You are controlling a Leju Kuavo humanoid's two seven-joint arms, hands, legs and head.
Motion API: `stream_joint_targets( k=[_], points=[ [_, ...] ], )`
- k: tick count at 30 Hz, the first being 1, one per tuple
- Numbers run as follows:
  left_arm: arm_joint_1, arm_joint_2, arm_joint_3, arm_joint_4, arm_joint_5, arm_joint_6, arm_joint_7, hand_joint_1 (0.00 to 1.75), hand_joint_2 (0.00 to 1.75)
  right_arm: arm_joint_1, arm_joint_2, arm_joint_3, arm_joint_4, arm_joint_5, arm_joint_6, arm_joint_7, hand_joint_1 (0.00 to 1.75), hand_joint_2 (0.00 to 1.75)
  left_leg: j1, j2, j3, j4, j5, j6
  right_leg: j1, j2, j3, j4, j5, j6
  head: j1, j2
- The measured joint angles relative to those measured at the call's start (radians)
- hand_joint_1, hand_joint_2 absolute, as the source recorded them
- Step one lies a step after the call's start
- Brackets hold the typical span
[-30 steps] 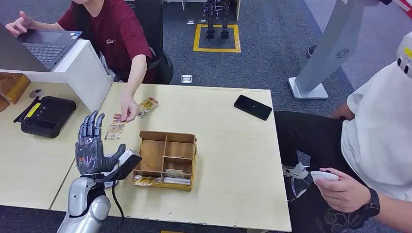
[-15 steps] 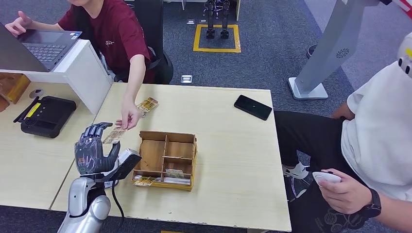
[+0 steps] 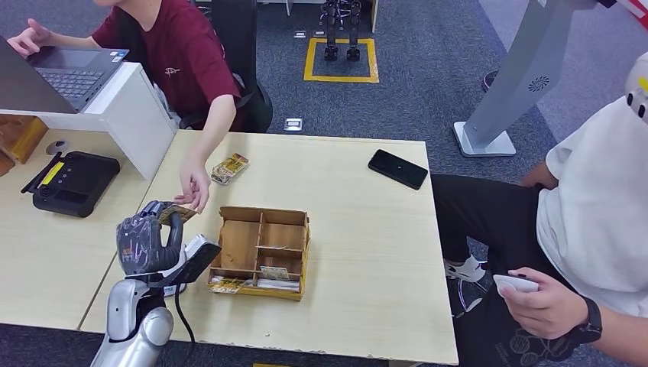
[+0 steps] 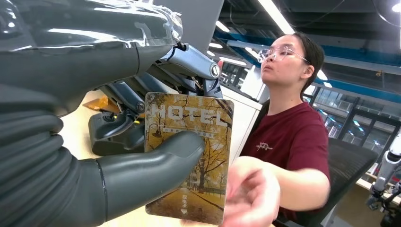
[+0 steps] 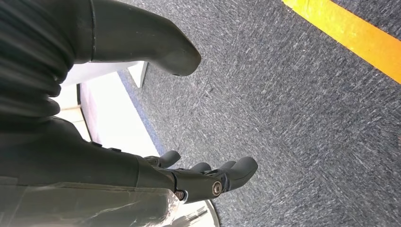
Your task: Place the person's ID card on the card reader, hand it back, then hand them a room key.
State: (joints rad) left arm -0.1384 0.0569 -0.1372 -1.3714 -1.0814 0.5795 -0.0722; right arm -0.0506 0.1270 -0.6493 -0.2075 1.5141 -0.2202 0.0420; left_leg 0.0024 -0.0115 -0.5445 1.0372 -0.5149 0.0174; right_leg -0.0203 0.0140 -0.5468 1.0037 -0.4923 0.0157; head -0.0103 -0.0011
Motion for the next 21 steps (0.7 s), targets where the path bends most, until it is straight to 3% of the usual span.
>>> stream_joint_targets(
  k=[21],
  points=[
    [0.0, -0.015, 0.025, 0.023, 0.055, -0.122, 0.05, 1.75, 1.75, 0.001, 0.0, 0.0, 0.0, -0.001, -0.013, 0.006, 0.0, 1.75, 0.0, 0.0, 0.0, 0.0, 0.0, 0.0, 0.0, 0.0, 0.0, 0.0, 0.0, 0.0, 0.0, 0.0]
  ],
)
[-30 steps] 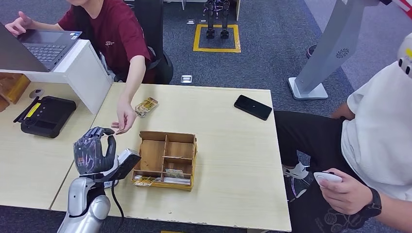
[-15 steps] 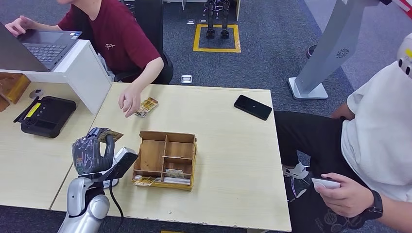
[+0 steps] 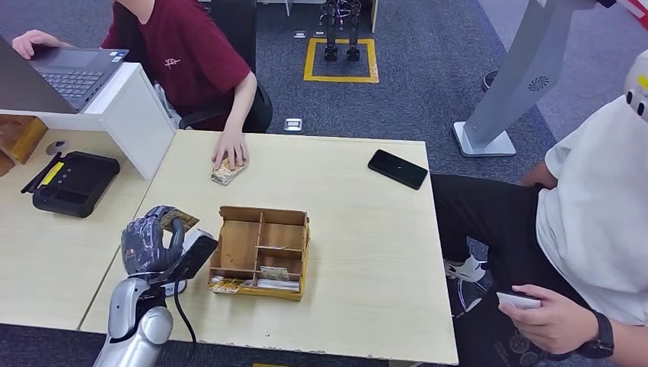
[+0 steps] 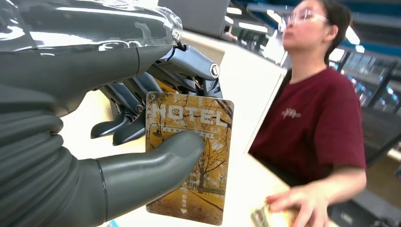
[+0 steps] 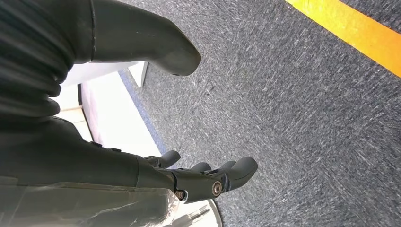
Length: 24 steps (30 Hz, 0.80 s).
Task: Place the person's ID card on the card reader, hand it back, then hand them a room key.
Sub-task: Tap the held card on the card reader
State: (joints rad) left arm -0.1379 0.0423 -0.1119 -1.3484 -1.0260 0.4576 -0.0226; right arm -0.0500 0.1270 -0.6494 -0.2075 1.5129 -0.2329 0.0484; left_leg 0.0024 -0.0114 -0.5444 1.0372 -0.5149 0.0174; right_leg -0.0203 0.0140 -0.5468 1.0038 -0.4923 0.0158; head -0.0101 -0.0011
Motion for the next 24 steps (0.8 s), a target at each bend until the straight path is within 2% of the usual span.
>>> stream_joint_targets(
  k=[6, 16, 24],
  points=[
    [0.039, 0.003, 0.0, 0.001, 0.034, -0.038, -0.009, 1.75, 1.75, 0.001, 0.0, -0.004, 0.0, -0.004, -0.004, -0.006, 0.0, 1.75, 0.0, 0.0, 0.0, 0.0, 0.0, 0.0, 0.0, 0.0, 0.0, 0.0, 0.0, 0.0, 0.0, 0.0],
    [0.121, 0.02, 0.055, -0.001, 0.046, -0.032, -0.018, 1.75, 1.75, 0.006, 0.0, -0.014, 0.0, -0.008, -0.006, -0.009, 0.0, 1.75, 0.0, 0.0, 0.0, 0.0, 0.0, 0.0, 0.0, 0.0, 0.0, 0.0, 0.0, 0.0, 0.0, 0.0],
    [0.149, 0.024, 0.107, -0.001, 0.03, -0.008, -0.019, 1.75, 1.75, 0.006, 0.0, -0.017, 0.0, -0.003, -0.007, -0.009, 0.0, 1.75, 0.0, 0.0, 0.0, 0.0, 0.0, 0.0, 0.0, 0.0, 0.0, 0.0, 0.0, 0.0, 0.0, 0.0]
  ],
)
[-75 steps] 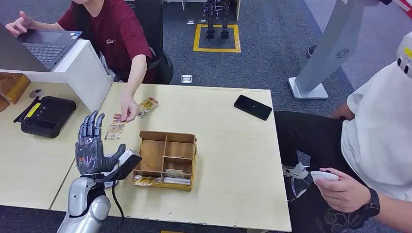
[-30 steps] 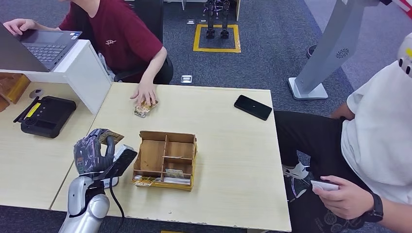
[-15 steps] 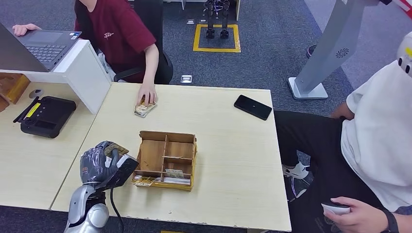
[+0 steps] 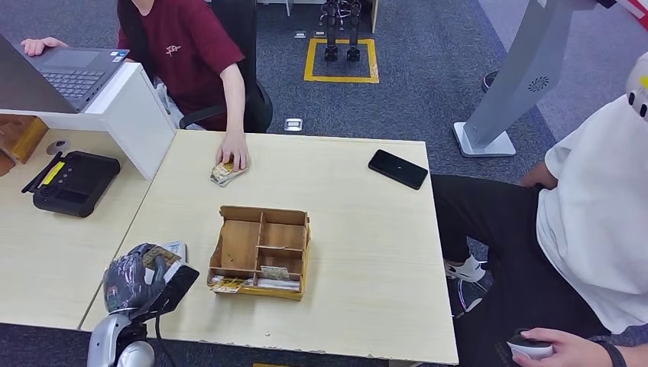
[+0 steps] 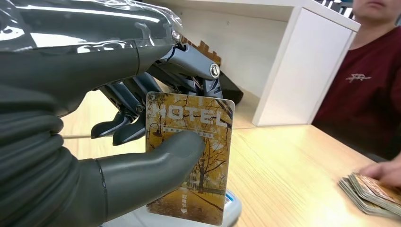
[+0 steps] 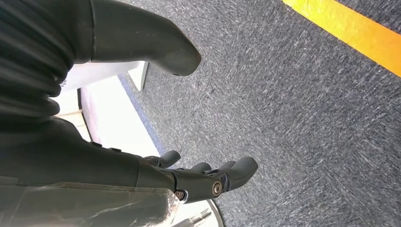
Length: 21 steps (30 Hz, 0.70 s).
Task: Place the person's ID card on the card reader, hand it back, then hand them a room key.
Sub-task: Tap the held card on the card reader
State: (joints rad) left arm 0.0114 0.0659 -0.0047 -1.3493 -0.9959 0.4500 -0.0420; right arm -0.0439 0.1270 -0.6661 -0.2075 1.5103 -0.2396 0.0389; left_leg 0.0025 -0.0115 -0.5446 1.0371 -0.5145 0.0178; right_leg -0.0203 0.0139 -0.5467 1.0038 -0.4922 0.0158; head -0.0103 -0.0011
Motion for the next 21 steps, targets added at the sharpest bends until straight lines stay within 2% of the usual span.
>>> stream_joint_targets(
  k=[21],
  points=[
    [0.002, -0.002, 0.04, 0.03, -0.009, 0.0, -0.001, 1.75, 1.75, -0.001, 0.0, 0.0, 0.0, 0.008, -0.002, 0.003, 0.0, 1.75, 0.0, 0.0, 0.0, 0.0, 0.0, 0.0, 0.0, 0.0, 0.0, 0.0, 0.0, 0.0, 0.0, 0.0]
  ],
)
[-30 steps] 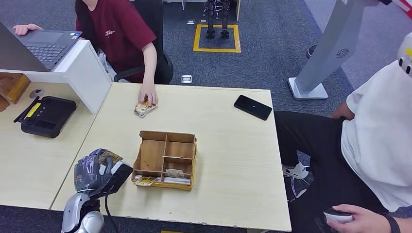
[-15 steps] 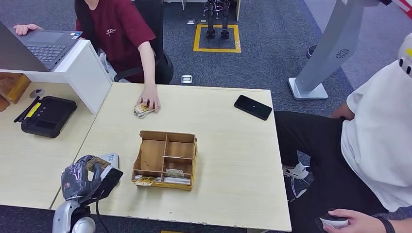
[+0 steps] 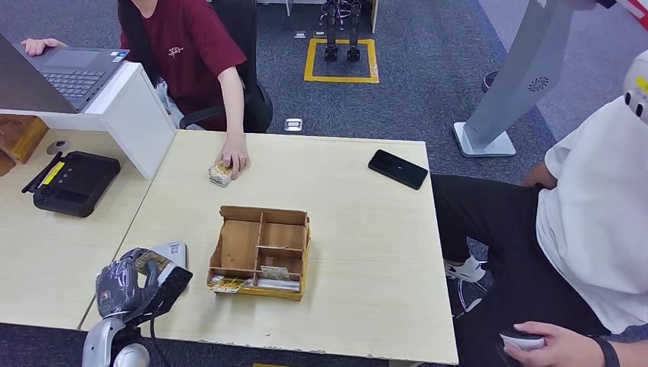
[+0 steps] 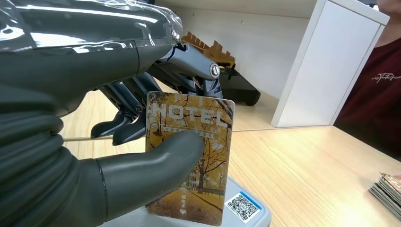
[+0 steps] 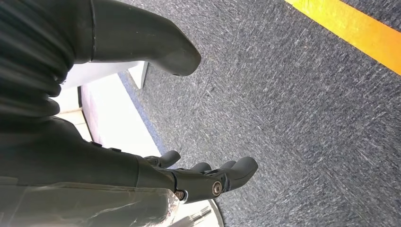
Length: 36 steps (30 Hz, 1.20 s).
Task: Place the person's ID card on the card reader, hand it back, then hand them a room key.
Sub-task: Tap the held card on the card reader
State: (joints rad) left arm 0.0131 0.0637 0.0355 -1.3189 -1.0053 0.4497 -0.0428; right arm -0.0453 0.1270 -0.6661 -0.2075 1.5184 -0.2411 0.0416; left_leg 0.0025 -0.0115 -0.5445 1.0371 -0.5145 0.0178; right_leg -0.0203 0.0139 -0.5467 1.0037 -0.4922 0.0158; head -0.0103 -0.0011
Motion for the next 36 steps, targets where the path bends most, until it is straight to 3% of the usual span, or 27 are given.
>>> stream_joint_targets(
  k=[22, 36],
  points=[
    [-0.014, -0.017, -0.002, 0.025, -0.037, -0.035, 0.02, 1.75, 1.75, -0.003, 0.0, 0.0, 0.0, 0.009, 0.0, 0.001, 0.0, 1.75, 0.0, 0.0, 0.001, 0.0, 0.0, 0.0, 0.0, 0.0, 0.001, 0.0, 0.0, 0.0, 0.0, 0.0],
    [-0.049, -0.026, -0.002, 0.121, -0.125, 0.041, 0.045, 1.75, 1.75, -0.008, 0.0, 0.002, 0.0, 0.014, 0.0, 0.0, 0.0, 1.75, 0.0, 0.0, 0.003, 0.0, 0.0, 0.0, 0.0, -0.001, 0.004, 0.0, 0.0, 0.0, 0.0, 0.0]
  ],
)
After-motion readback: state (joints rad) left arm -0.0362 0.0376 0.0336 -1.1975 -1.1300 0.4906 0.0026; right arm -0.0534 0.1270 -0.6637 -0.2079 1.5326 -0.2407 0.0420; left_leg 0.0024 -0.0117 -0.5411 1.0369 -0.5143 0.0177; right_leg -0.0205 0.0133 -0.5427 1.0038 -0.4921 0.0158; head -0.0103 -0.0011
